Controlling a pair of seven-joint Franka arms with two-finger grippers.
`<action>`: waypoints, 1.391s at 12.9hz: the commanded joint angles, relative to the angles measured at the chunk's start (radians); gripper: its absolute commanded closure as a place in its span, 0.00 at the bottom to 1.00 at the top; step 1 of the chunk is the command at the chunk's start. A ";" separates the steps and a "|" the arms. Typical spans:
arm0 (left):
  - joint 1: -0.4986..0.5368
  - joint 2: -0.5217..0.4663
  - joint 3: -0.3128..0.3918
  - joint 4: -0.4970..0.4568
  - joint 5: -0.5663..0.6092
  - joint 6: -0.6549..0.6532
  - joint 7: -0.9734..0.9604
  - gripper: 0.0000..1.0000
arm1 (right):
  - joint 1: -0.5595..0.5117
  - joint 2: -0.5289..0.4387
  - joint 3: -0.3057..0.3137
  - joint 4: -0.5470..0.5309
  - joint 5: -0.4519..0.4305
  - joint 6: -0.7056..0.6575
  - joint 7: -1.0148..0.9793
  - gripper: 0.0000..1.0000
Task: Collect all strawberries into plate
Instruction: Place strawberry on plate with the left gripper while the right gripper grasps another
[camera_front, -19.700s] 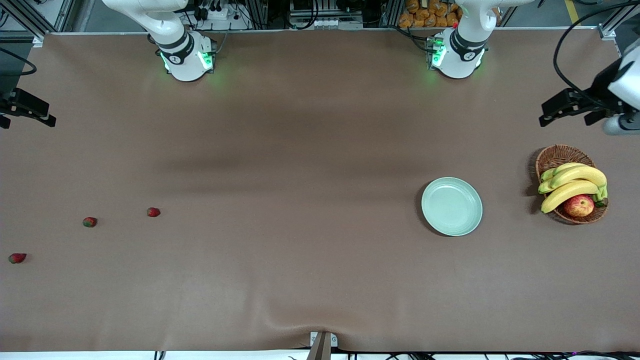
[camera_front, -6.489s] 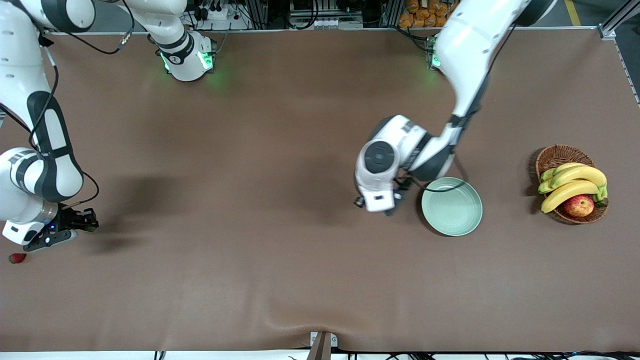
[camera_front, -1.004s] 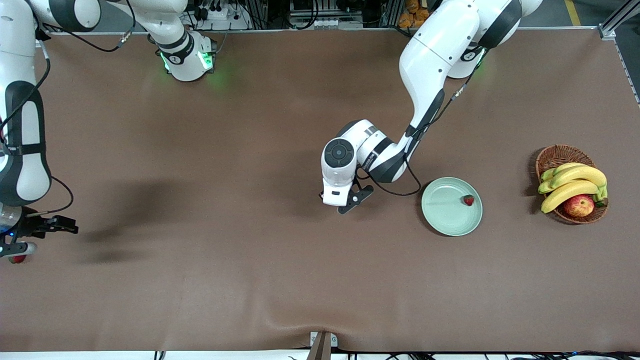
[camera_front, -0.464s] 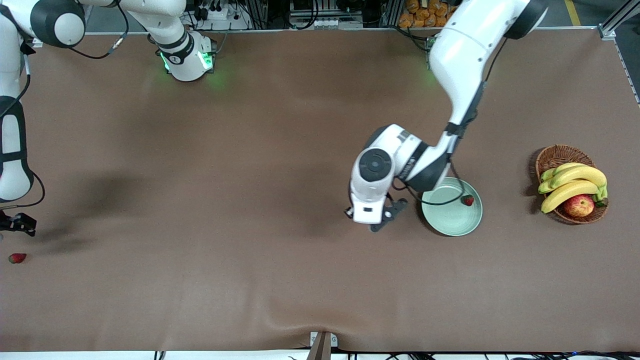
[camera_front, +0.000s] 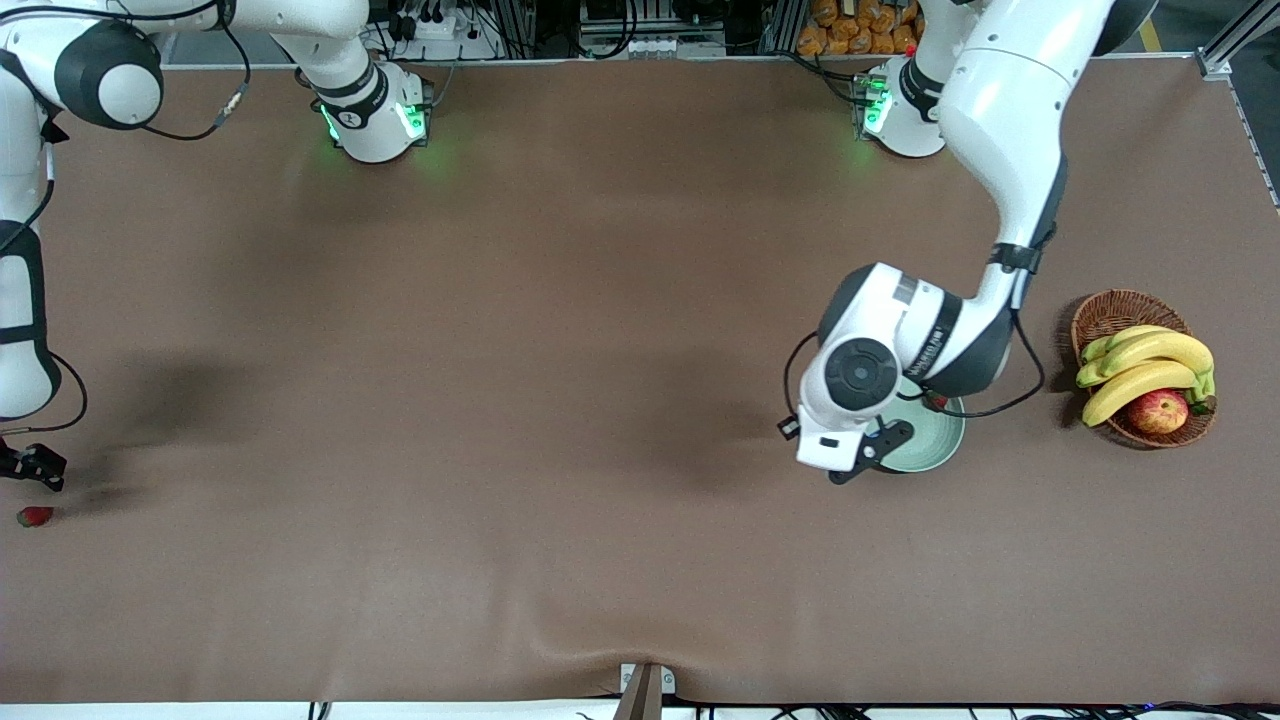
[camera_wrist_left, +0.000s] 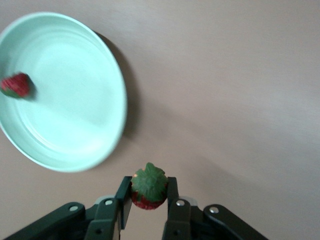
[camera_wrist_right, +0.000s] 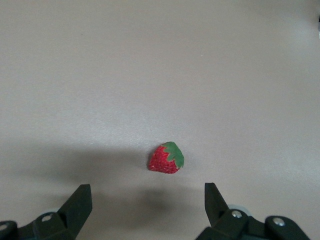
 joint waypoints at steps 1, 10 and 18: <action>0.074 -0.044 -0.008 -0.090 0.019 -0.008 0.111 1.00 | -0.057 0.054 0.069 0.086 0.016 0.018 -0.053 0.00; 0.181 -0.044 -0.004 -0.220 0.051 0.040 0.285 0.54 | -0.177 0.176 0.239 0.163 0.018 0.164 -0.108 0.00; 0.172 -0.104 -0.029 -0.157 0.030 0.006 0.268 0.00 | -0.220 0.198 0.304 0.163 0.016 0.164 -0.113 0.10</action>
